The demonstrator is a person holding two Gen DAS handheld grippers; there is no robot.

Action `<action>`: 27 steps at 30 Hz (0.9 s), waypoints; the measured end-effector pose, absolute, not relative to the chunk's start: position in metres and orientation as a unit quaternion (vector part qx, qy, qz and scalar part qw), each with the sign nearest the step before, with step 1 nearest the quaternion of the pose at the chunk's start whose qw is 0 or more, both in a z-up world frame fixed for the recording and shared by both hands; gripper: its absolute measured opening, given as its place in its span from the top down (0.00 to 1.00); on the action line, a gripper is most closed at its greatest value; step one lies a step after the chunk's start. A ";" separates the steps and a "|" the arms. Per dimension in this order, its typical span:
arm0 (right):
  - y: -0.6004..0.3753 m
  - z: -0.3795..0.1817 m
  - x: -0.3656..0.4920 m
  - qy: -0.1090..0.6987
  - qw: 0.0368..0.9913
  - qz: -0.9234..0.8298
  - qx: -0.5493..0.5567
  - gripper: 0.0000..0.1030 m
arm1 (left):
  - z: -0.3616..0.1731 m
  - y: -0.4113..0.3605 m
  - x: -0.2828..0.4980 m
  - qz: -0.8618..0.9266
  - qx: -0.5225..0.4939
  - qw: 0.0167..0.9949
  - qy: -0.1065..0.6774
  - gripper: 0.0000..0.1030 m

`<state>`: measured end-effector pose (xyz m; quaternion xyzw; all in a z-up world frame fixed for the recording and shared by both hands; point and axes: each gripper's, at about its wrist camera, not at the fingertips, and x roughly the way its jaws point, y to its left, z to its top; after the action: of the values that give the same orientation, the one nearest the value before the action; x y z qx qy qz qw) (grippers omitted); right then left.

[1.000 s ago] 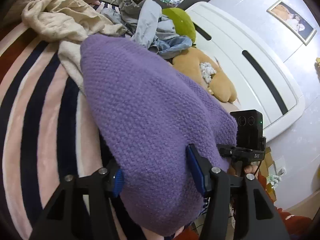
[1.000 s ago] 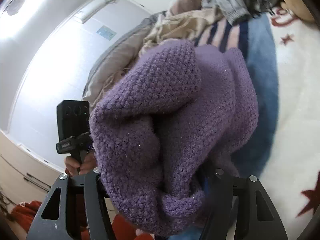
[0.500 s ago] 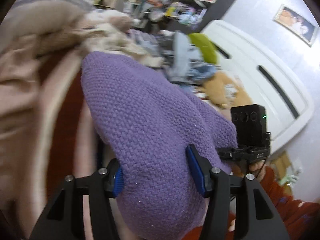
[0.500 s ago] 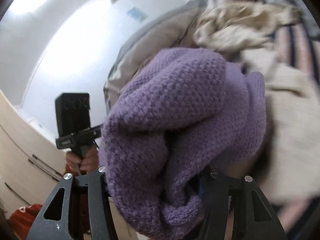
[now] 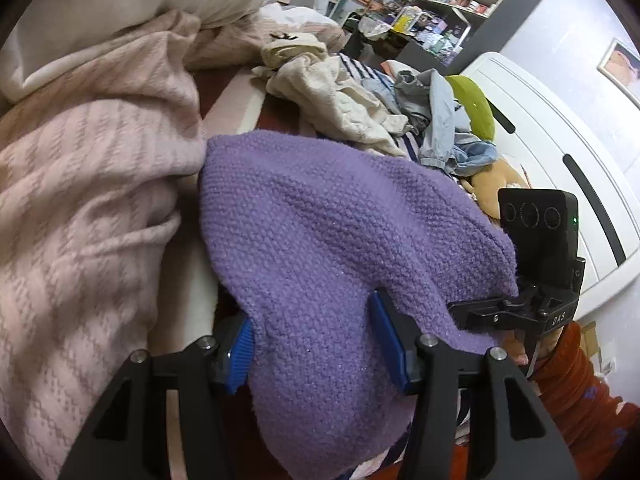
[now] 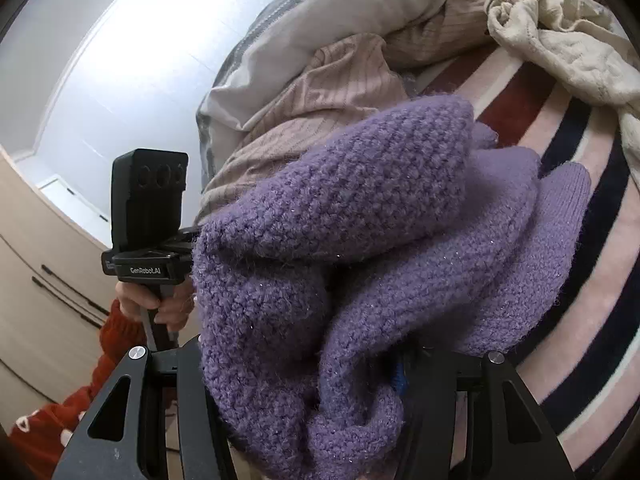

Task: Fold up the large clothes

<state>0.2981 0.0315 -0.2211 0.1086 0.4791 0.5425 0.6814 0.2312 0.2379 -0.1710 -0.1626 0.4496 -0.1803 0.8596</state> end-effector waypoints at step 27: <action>0.053 -0.234 0.290 0.503 0.639 0.559 0.161 0.42 | -0.141 0.247 0.222 -0.179 -0.142 0.862 0.452 0.30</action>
<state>0.2901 0.0529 -0.2343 0.1609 0.5033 0.5594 0.6386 0.2219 0.2472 -0.1409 -0.1423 0.4517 -0.1794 0.8623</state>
